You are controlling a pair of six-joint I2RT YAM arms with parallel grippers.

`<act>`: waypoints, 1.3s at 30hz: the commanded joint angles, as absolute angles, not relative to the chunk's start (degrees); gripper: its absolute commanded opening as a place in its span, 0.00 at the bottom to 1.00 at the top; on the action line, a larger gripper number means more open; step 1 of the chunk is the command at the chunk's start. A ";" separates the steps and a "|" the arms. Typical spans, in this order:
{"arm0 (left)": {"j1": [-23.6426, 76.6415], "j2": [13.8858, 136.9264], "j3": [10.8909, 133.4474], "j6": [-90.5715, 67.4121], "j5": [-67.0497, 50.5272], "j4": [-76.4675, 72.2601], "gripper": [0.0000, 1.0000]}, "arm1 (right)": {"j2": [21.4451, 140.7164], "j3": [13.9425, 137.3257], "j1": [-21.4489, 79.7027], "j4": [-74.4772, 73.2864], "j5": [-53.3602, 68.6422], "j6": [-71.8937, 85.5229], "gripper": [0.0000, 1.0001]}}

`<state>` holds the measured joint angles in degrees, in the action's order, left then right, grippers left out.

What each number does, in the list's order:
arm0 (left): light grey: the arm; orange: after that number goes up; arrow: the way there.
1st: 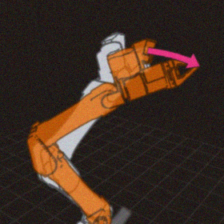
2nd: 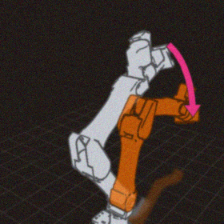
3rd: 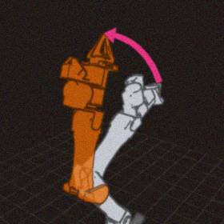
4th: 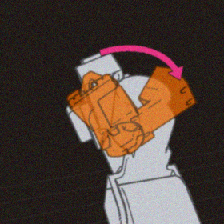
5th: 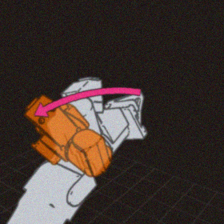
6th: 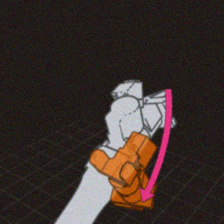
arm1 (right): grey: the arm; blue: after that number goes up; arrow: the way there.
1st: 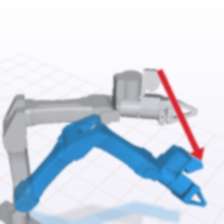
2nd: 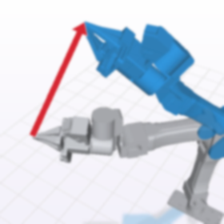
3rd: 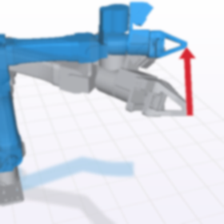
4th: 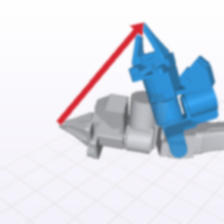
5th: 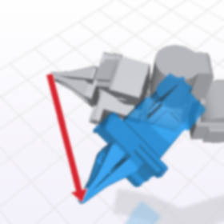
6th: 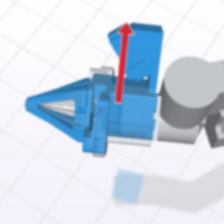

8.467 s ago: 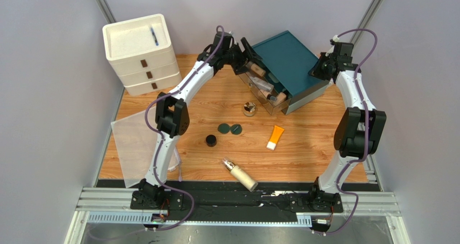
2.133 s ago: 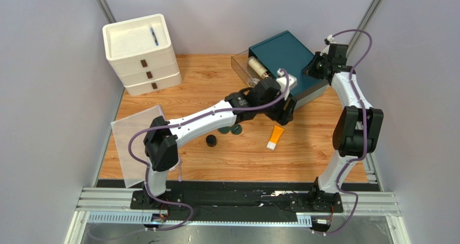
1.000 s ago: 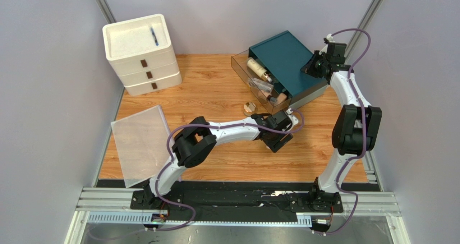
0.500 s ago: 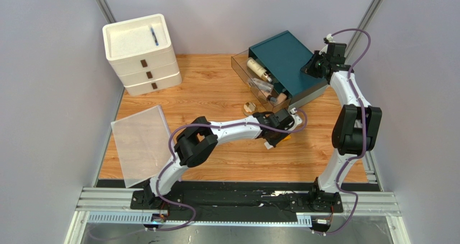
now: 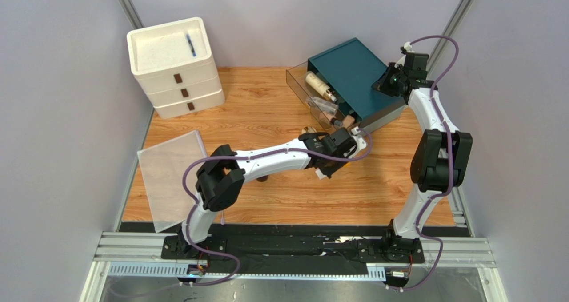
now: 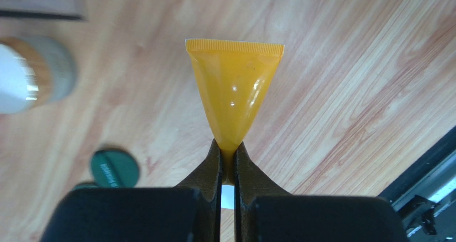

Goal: Organize the makeup

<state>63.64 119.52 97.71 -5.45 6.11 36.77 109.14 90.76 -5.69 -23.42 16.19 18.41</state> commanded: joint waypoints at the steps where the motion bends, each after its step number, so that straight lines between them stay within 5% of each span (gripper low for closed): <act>1: 62.41 112.85 105.63 -3.43 11.34 37.35 0.00 | 119.00 83.58 -5.19 -42.63 10.46 15.03 0.00; 12: 46.95 110.12 108.28 -26.69 -3.59 23.49 0.00 | 119.53 83.41 -5.19 -42.54 10.99 15.03 0.00; 23: 39.55 115.39 111.62 -46.30 2.28 7.92 0.00 | 119.44 83.23 -5.19 -42.28 11.69 15.03 0.00; 37: 35.34 128.75 124.80 -55.55 8.17 14.22 0.00 | 118.83 82.53 -5.27 -42.01 11.52 14.68 0.00; 39: 34.90 129.20 125.86 -55.72 8.09 15.38 0.07 | 118.83 82.62 -5.27 -41.92 11.51 14.59 0.00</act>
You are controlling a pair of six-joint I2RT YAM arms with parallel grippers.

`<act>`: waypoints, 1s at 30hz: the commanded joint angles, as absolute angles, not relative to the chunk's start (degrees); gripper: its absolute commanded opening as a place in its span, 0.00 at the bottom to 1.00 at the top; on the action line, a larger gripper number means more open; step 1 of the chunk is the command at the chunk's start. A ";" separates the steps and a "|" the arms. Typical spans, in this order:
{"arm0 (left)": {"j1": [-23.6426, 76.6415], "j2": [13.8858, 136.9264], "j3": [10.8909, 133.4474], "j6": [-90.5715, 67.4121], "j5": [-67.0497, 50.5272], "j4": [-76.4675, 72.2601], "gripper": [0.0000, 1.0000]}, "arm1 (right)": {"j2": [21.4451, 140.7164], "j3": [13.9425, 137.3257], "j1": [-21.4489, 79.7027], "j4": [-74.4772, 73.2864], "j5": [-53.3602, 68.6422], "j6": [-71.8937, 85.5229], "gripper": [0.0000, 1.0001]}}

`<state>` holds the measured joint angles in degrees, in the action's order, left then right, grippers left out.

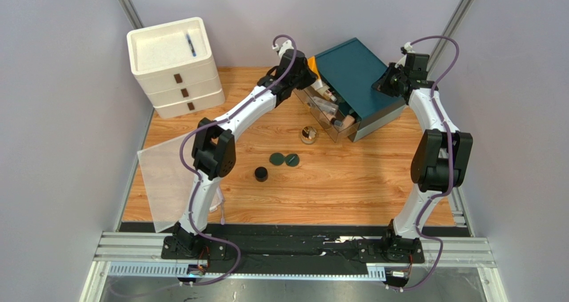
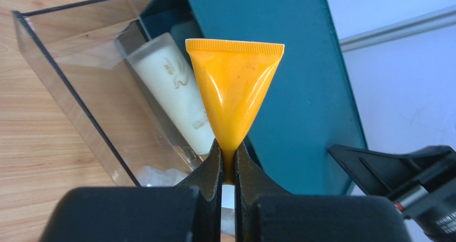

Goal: Organize the makeup

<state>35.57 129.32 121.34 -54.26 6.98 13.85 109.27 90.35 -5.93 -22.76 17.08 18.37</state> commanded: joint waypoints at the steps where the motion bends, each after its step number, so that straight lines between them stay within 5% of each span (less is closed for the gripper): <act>1: 34.63 129.20 125.86 -55.81 7.91 15.55 0.16 | 118.83 82.53 -5.27 -41.92 11.51 14.68 0.00; 2: 34.28 129.29 125.69 -56.42 8.43 16.60 0.42 | 119.00 82.62 -5.27 -41.92 11.60 14.68 0.00; 4: 34.19 129.46 125.86 -56.43 8.18 16.87 0.66 | 119.26 82.79 -5.27 -42.01 11.87 14.68 0.00; 5: 34.02 129.55 126.56 -56.16 7.56 17.05 0.99 | 119.35 82.88 -5.27 -42.01 11.87 14.76 0.00; 7: 33.92 129.38 127.09 -55.11 6.60 16.97 1.00 | 119.27 82.97 -5.27 -42.01 11.87 14.59 0.00; 10: 33.66 127.80 126.83 -53.10 4.93 15.56 0.96 | 119.27 83.06 -5.27 -42.10 11.69 14.68 0.00; 15: 32.70 122.09 120.69 -50.36 3.25 15.03 0.74 | 119.27 83.14 -5.27 -42.19 11.25 14.50 0.00; 18: 31.65 116.38 111.29 -52.11 3.34 14.07 0.25 | 119.44 83.06 -5.27 -42.10 11.25 14.50 0.00; 19: 31.38 114.19 106.48 -52.82 3.60 13.63 0.00 | 119.53 83.14 -5.27 -42.19 11.25 14.50 0.00; 30: 29.97 115.73 94.04 -60.81 -5.35 13.63 0.00 | 119.97 83.76 -5.27 -42.54 11.25 14.41 0.00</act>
<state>29.45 112.71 93.65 -57.63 0.93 15.31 109.34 90.43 -5.93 -22.81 17.15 18.17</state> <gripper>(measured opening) 0.000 0.003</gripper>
